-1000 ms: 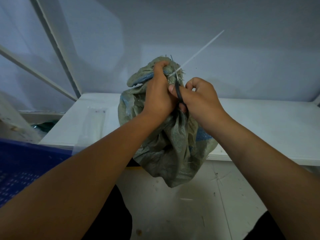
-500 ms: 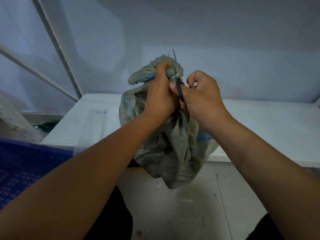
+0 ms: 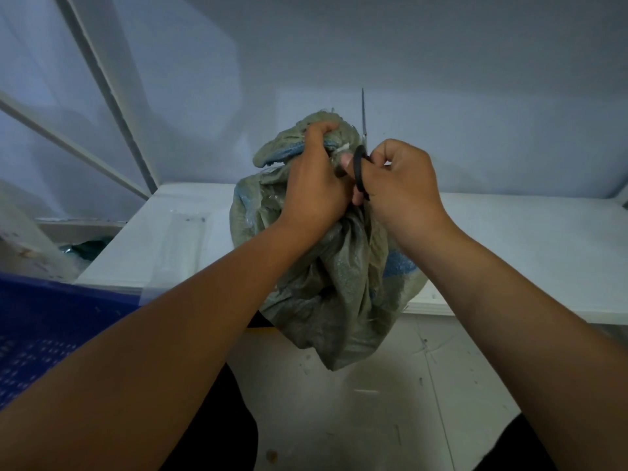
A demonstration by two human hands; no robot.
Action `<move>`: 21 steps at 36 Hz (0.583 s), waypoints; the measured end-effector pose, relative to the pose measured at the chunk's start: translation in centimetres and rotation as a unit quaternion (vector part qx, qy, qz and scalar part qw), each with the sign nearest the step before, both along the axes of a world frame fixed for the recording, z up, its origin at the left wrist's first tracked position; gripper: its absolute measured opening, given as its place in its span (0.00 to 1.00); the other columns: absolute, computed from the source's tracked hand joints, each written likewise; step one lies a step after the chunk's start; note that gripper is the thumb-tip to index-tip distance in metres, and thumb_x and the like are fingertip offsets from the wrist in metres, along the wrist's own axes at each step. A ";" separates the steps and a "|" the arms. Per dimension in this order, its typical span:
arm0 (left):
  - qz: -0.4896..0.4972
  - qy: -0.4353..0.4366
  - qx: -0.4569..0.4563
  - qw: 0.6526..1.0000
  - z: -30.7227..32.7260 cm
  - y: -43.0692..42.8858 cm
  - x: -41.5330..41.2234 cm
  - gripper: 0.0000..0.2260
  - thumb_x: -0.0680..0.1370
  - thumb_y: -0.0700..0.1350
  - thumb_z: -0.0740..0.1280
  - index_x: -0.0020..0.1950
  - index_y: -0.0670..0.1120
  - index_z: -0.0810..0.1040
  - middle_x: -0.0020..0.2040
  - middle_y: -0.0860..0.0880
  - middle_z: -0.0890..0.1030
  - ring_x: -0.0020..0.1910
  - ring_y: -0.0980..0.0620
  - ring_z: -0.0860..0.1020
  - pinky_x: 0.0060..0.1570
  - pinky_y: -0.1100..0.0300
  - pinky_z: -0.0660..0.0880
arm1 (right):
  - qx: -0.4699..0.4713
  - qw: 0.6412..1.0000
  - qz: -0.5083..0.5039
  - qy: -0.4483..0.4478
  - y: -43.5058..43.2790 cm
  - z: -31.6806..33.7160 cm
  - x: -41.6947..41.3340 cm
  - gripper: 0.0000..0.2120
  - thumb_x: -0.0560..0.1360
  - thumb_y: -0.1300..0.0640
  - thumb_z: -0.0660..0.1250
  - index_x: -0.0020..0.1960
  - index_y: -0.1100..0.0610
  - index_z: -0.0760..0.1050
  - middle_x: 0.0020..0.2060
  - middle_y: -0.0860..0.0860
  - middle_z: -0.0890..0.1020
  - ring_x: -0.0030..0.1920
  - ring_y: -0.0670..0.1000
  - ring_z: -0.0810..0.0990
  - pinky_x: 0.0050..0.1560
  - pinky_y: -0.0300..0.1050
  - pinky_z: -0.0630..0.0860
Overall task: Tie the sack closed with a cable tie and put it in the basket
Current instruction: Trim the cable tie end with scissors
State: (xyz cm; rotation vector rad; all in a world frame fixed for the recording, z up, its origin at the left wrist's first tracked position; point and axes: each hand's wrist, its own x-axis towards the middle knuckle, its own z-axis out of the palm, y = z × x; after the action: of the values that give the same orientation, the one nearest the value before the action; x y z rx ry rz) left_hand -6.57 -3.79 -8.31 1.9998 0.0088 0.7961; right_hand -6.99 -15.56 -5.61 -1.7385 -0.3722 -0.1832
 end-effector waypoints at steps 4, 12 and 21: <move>-0.007 -0.009 -0.023 1.000 0.0 -0.1 -0.1 0.26 0.73 0.37 0.72 0.69 0.45 0.69 0.45 0.59 0.79 0.44 0.64 0.80 0.48 0.59 0.80 | -0.031 0.999 -0.039 0.000 -0.5 -0.6 0.8 0.15 0.77 0.51 0.72 0.41 0.59 0.72 0.35 0.64 0.84 0.23 0.39 0.76 0.34 0.41 0.74; -0.053 0.019 -0.091 0.994 -0.6 0.0 0.2 0.24 0.76 0.46 0.74 0.69 0.48 0.69 0.55 0.53 0.81 0.54 0.57 0.82 0.60 0.53 0.79 | -0.066 0.992 -0.069 0.076 -1.9 -1.4 2.6 0.12 0.79 0.52 0.70 0.42 0.56 0.71 0.36 0.61 0.85 0.22 0.44 0.76 0.26 0.43 0.74; -0.174 0.086 -0.140 0.971 -0.6 -0.4 0.0 0.32 0.75 0.47 0.77 0.73 0.50 0.65 0.57 0.48 0.82 0.52 0.58 0.84 0.55 0.60 0.81 | -0.171 0.981 -0.089 0.009 -2.7 -1.3 2.8 0.04 0.74 0.65 0.65 0.40 0.60 0.74 0.39 0.63 0.82 0.38 0.64 0.83 0.36 0.61 0.83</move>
State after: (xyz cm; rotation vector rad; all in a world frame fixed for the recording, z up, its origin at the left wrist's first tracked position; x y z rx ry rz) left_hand -6.59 -4.20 -8.90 1.7315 -0.1196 0.3723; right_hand -4.21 -18.30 -6.94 -2.1131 -0.2433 -0.2447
